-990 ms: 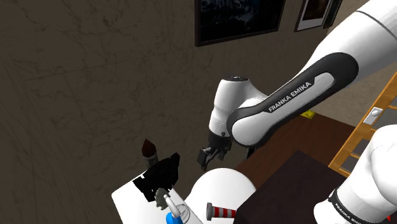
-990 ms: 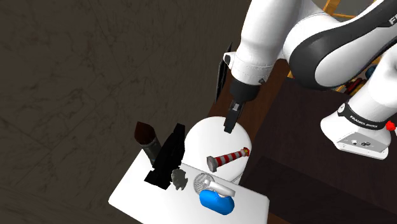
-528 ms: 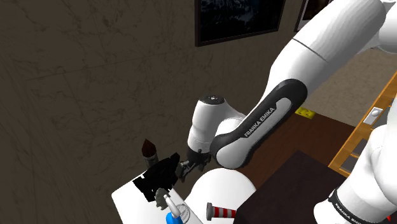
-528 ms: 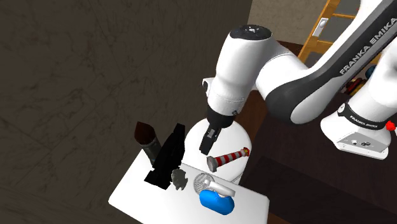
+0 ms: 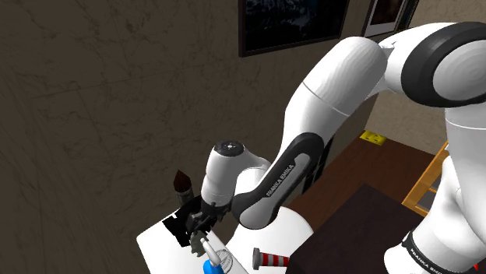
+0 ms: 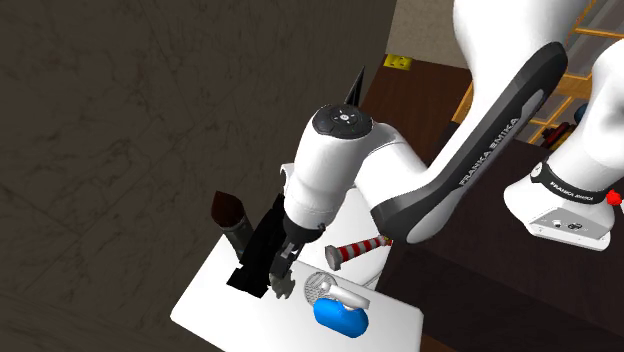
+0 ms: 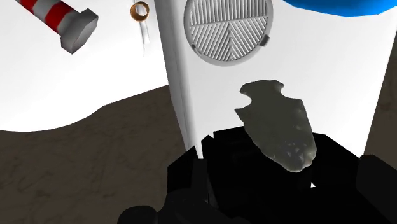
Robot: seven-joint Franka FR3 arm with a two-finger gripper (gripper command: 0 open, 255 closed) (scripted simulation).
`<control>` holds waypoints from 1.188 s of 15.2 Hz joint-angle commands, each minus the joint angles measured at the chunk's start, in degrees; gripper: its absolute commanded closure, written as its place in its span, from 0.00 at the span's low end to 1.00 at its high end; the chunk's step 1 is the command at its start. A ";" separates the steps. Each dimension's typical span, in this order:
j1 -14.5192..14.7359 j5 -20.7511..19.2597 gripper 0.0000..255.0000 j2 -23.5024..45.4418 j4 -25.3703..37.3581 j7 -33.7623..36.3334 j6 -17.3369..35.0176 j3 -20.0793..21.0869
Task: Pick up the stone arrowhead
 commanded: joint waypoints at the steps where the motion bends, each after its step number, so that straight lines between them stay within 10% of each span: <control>1: 2.72 -1.29 0.00 3.74 4.47 2.00 0.39 -1.97; 12: 5.90 -2.74 0.00 11.87 9.71 3.84 4.16 -4.96; 13: 5.95 -2.74 1.00 11.86 9.69 3.89 4.17 -4.98; 18: 5.92 -2.75 1.00 11.92 9.73 3.86 4.19 -4.98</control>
